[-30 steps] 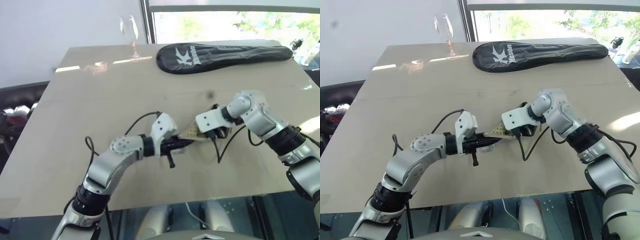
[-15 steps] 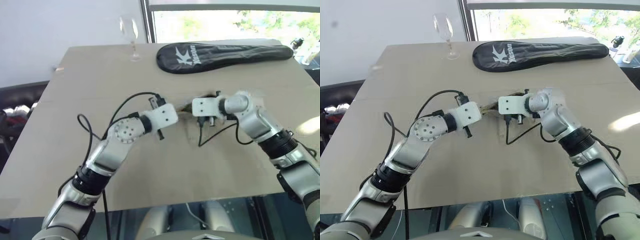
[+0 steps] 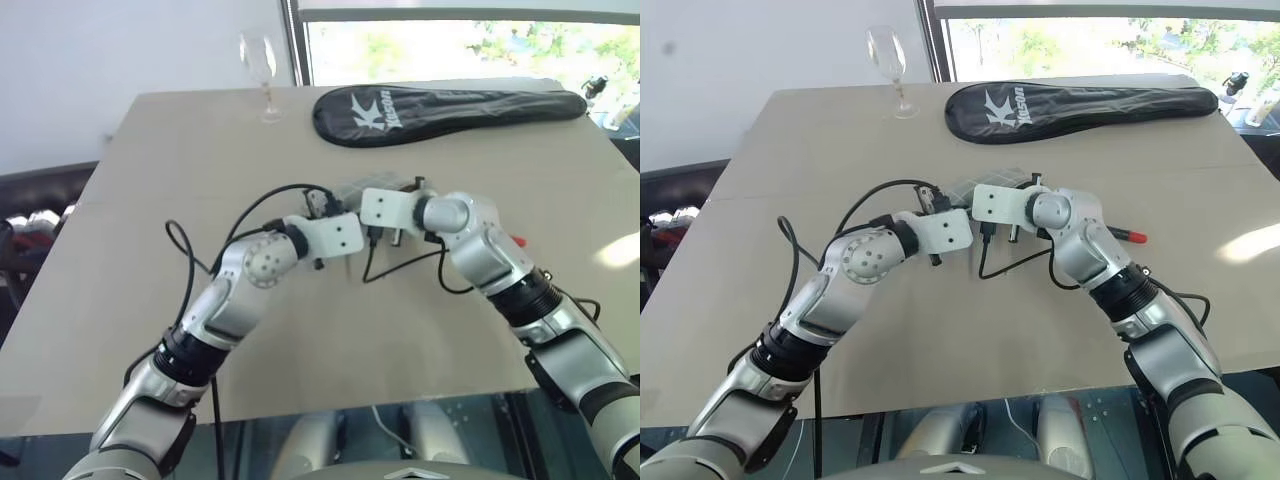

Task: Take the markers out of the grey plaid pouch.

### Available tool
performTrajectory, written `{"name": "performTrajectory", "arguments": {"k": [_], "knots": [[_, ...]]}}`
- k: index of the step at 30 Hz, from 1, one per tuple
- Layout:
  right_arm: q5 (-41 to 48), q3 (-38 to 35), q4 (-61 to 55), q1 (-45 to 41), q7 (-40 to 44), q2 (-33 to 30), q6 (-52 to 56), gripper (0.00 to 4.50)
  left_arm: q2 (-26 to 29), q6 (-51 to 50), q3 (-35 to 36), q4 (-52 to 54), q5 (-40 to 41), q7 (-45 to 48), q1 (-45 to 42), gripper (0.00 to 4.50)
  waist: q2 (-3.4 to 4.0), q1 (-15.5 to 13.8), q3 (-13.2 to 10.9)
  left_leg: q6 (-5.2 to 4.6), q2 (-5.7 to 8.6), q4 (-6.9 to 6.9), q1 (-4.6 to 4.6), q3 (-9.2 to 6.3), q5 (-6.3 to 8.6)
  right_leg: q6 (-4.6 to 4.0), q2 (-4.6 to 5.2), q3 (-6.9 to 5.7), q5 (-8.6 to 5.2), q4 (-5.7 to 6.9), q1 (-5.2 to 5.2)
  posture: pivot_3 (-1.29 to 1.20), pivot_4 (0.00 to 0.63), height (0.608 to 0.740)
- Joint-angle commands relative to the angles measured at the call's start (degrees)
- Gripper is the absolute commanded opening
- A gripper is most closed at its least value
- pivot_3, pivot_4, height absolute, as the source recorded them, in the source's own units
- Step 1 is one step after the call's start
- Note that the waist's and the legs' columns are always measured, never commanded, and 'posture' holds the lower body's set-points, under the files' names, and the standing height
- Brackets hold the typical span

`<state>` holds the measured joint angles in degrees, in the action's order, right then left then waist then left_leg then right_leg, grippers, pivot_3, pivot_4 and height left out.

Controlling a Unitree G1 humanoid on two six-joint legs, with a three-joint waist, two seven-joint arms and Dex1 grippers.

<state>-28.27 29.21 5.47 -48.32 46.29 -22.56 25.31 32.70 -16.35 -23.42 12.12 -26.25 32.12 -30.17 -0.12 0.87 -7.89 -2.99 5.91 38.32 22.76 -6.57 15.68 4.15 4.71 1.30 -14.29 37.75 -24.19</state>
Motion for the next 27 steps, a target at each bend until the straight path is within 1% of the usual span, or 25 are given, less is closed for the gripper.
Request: {"name": "performTrajectory", "arguments": {"k": [1, 8, 12, 17, 18, 21, 24, 27], "knots": [[-1.4, -0.8, -3.6, -0.4, -0.5, 0.1, 1.9, 0.28, 0.9, -0.2, 0.9, -0.8, -5.1, -2.0, -1.0, 0.0, 0.0, 0.0, 0.0, 0.0, 0.0, 0.0, 0.0, 0.0, 0.0, 0.0, 0.0, 0.0, 0.0, 0.0, 0.0, 0.0, 0.15, 0.74], [-1.2, -1.5, -11.7, 2.5, 4.7, -2.4, 9.6, 0.28, 0.9, -2.9, 3.1, -2.8, -10.0, -4.4, -0.8, 0.0, 0.0, 0.0, 0.0, 0.0, 0.0, 0.0, 0.01, 0.01, 0.0, 0.0, -0.01, -0.01, 0.0, 0.08, -0.05, 0.0, 0.15, 0.74], [-0.6, -2.2, -15.0, 4.0, 5.8, -3.7, 12.4, 0.28, 0.4, -4.0, 4.0, -3.3, -11.0, -4.9, -0.2, 0.0, 0.0, 0.0, 0.0, 0.0, 0.0, 0.01, 0.03, 0.02, 0.0, 0.0, 0.01, -0.01, 0.0, 0.08, -0.05, 0.0, 0.15, 0.74], [1.8, -7.8, -17.7, 9.3, 5.8, -9.3, 15.0, 0.28, 0.7, -4.1, 8.1, -2.3, -8.0, -4.3, 2.5, 0.0, -0.01, -0.3, 0.0, -0.01, 0.02, 0.01, 0.04, -0.02, 0.0, 0.0, 0.08, -0.05, 0.0, 0.08, -0.05, 0.0, 0.15, 0.74], [2.3, -9.6, -17.6, 10.2, 5.1, -10.5, 15.4, 0.28, -0.2, -5.0, 9.6, -1.4, -6.0, -3.7, 3.6, 0.0, -0.01, -0.3, 0.0, -0.01, 0.04, 0.03, 0.07, -0.01, 0.0, 0.0, 0.1, -0.05, 0.0, 0.06, -0.05, 0.0, 0.15, 0.74], [3.3, -14.2, -16.9, 13.0, 3.5, -14.0, 16.8, 0.28, -0.4, -3.9, 12.1, 0.5, -2.9, -3.1, 6.3, 0.0, -0.01, -0.2, 0.0, -0.01, 0.02, 0.03, 0.07, 0.01, 0.0, 0.0, 0.25, -0.04, 0.0, 0.05, -0.05, 0.0, 0.15, 0.74], [5.8, -18.3, -18.7, 17.2, 4.7, -17.7, 18.6, 0.28, -1.6, -5.3, 15.9, 2.7, 1.9, -2.1, 9.7, 0.0, -0.01, -0.3, 0.0, 0.0, 0.0, 0.02, 0.07, 0.01, 0.0, 0.0, 0.28, -0.04, 0.0, 0.04, -0.05, 0.0, 0.15, 0.74], [8.9, -23.7, -21.3, 20.9, 5.9, -20.5, 23.2, 0.28, -1.1, -5.9, 20.3, 4.4, 5.7, -1.6, 13.5, 0.0, -0.01, -0.2, 0.0, -0.01, 0.0, 0.01, 0.07, 0.02, 0.01, 0.0, 0.3, -0.02, 0.0, 0.01, -0.04, 0.0, 0.15, 0.74]]}}
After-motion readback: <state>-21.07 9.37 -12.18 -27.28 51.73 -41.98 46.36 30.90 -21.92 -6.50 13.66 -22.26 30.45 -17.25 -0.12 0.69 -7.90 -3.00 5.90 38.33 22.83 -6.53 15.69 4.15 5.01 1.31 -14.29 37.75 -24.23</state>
